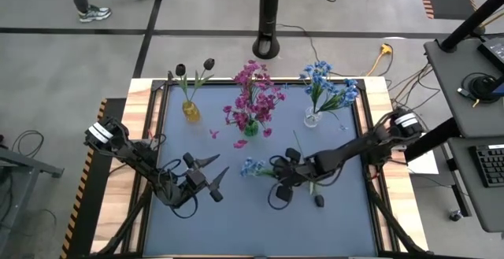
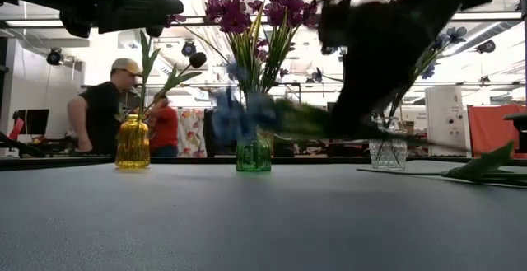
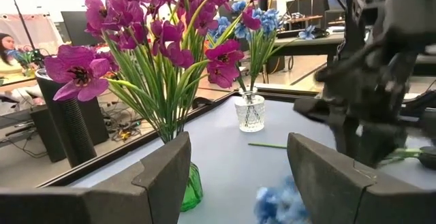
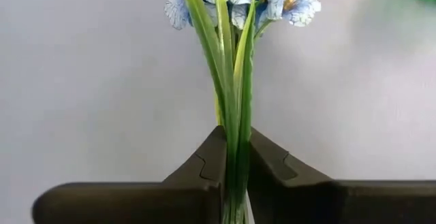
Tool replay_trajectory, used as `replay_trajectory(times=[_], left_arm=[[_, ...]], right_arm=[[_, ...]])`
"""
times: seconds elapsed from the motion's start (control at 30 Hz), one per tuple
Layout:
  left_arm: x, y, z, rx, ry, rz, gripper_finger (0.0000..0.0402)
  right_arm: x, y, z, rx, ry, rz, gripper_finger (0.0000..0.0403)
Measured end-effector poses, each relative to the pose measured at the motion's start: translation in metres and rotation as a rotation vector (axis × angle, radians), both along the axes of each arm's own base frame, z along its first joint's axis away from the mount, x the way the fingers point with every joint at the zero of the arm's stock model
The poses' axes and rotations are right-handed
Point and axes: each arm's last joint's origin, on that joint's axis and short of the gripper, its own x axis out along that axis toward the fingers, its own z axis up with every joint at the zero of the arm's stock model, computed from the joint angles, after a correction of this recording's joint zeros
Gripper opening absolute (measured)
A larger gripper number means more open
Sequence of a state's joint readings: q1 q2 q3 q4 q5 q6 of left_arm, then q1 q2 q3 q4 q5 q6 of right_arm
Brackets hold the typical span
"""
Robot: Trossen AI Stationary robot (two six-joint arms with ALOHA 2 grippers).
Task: Sort flowers into vase by color
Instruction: Put the blue flowers into the transparent vase
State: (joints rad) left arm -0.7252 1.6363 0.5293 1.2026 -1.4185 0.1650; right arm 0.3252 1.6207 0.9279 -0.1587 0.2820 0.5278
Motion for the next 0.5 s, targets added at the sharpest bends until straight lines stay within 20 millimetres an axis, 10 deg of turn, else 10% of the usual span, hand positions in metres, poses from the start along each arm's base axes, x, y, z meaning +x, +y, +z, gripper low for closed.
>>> replay_trajectory(times=[0.5], left_arm=[[-0.003,-0.004,0.0,-0.008,-0.007,-0.016,0.0227]], right_arm=[[-0.034,-0.009,0.061,-0.145,-0.587,0.025,0.0033]])
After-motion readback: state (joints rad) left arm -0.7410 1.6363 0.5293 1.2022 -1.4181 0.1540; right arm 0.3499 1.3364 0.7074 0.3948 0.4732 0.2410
